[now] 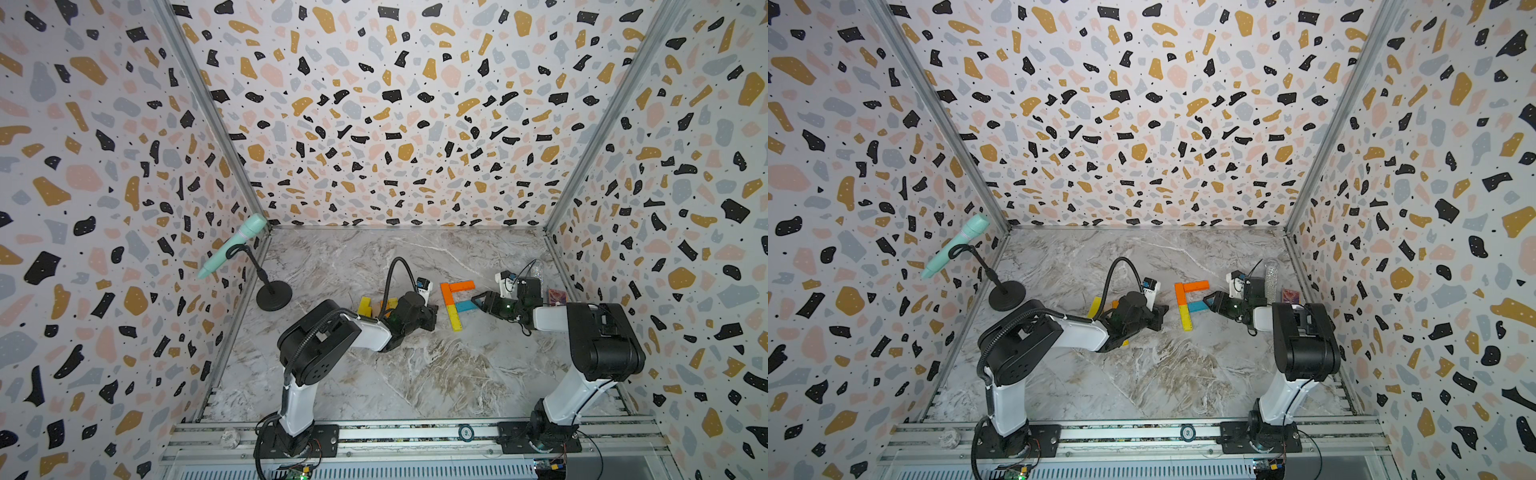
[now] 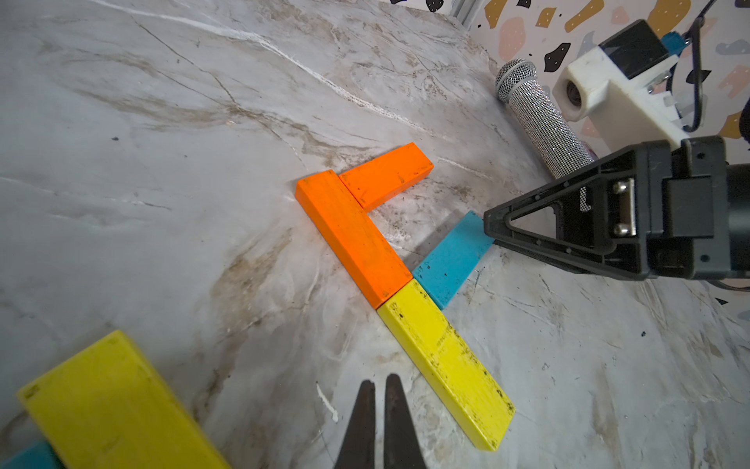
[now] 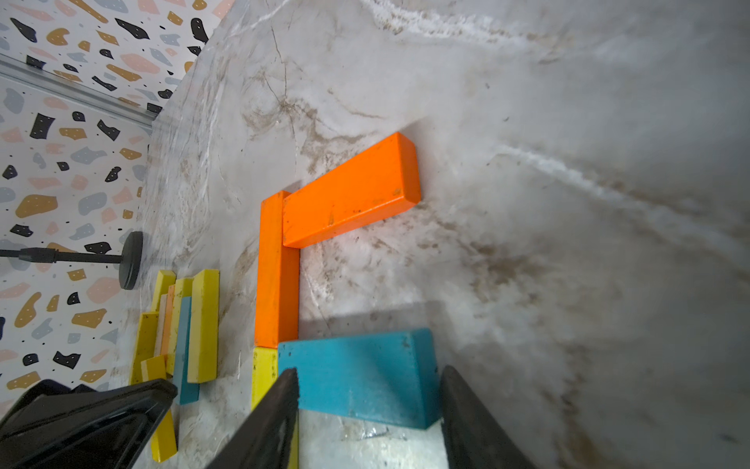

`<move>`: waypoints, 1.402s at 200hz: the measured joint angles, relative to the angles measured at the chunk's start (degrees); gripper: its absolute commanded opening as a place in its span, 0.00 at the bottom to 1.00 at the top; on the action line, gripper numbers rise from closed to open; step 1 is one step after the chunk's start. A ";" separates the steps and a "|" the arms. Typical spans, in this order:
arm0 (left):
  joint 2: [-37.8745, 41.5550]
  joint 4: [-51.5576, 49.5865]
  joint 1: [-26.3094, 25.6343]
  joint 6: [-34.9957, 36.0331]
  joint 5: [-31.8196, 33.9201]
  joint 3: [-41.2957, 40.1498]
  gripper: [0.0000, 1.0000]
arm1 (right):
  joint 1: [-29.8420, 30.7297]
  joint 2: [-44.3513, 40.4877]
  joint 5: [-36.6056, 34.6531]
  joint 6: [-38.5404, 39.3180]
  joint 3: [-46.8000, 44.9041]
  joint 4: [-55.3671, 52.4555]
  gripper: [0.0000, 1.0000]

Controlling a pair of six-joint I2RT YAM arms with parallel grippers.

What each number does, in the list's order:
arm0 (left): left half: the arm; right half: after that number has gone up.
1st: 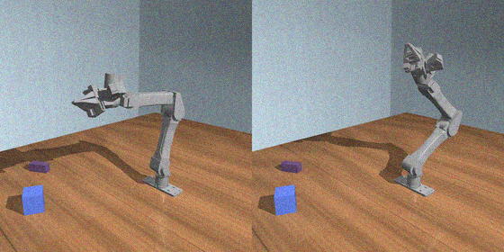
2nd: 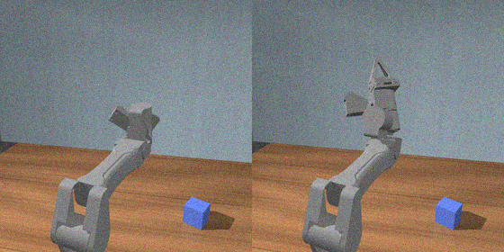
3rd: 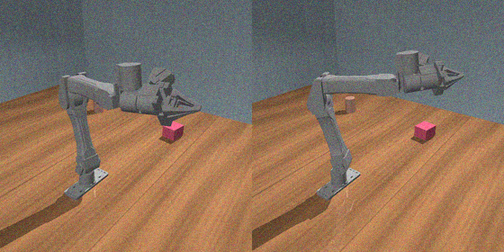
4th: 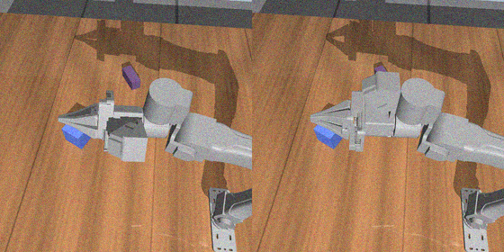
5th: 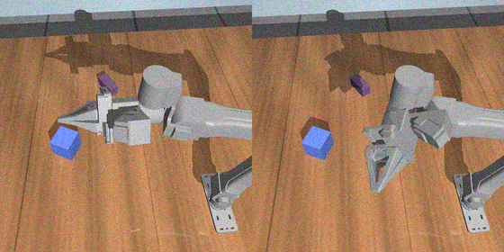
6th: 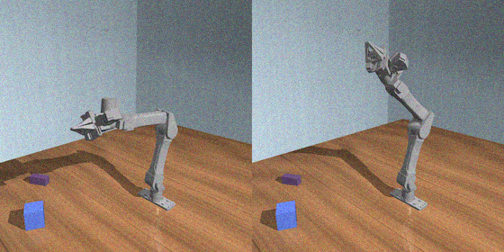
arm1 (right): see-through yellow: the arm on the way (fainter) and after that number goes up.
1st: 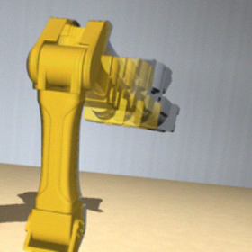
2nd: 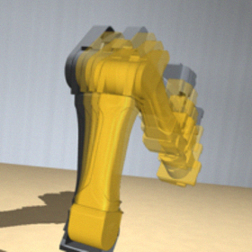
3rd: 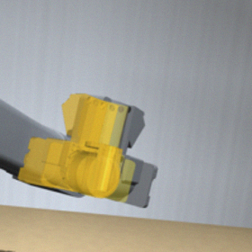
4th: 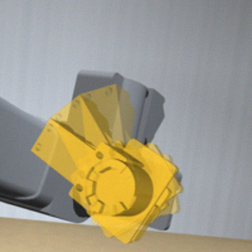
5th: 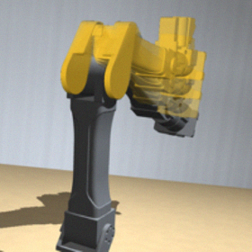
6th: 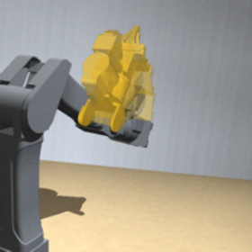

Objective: Assemble the number 6 with building blocks
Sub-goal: Assemble the building block at the center of the board, then pick up the building block from the center of the board.

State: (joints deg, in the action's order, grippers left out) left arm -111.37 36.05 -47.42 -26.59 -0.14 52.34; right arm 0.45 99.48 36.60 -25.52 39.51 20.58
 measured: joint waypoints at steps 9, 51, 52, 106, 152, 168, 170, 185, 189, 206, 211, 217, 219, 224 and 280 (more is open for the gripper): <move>-0.02 0.00 0.00 0.00 0.00 0.00 0.00 | 0.00 0.00 0.00 0.02 0.00 0.00 0.58; -0.02 0.00 0.00 0.00 0.00 0.00 0.00 | 0.00 0.00 0.02 0.02 0.00 0.00 0.58; -0.02 0.00 0.00 0.00 0.00 0.00 0.00 | 0.00 0.00 0.02 0.02 0.00 0.00 0.58; 0.00 -0.07 0.00 0.11 0.17 0.00 0.00 | 0.04 -0.13 -0.22 0.13 0.09 -0.28 0.58; 5.60 -6.67 0.00 2.23 3.10 -0.04 0.06 | 0.98 -6.47 -4.24 3.58 2.21 -8.37 0.58; 12.92 -10.25 0.04 3.50 6.29 -0.22 0.25 | 3.82 -10.49 -7.58 6.47 5.38 -12.55 0.59; 13.94 -10.47 0.07 3.52 6.75 -0.22 0.29 | 4.33 -10.93 -8.07 6.67 5.90 -13.09 0.59; 22.32 -11.41 0.48 4.83 10.51 -1.16 0.39 | 9.07 -13.44 -11.32 9.16 9.33 -15.69 0.59; 24.90 -11.37 0.61 5.16 11.58 -1.70 0.43 | 10.40 -13.77 -12.15 9.73 10.08 -16.33 0.59; 33.66 -10.84 2.21 6.75 15.43 -4.46 0.65 | 16.76 -14.36 -15.76 11.52 12.76 -18.71 0.60; 35.76 -10.45 3.13 7.13 16.46 -5.53 0.70 | 18.75 -14.21 -16.79 11.85 13.29 -19.50 0.60; 37.53 -10.08 4.39 7.39 17.40 -6.75 0.76 | 20.81 -13.86 -17.64 12.07 13.70 -20.17 0.60; 38.10 -9.99 4.94 7.61 17.73 -7.23 0.78 | 21.51 -13.73 -18.14 12.15 13.84 -20.39 0.60; 39.21 -9.64 6.27 7.72 18.25 -8.48 0.83 | 23.41 -13.14 -19.02 12.26 14.25 -21.22 0.60; 40.52 -8.59 19.54 6.45 18.56 -22.95 1.00 | 38.36 -1.29 -27.80 13.51 20.92 -29.07 0.61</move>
State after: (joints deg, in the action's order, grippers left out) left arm -70.85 27.46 -27.88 -20.14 18.41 29.39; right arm 38.81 98.19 8.80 -12.01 60.42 -8.49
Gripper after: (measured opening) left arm 0.994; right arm 0.609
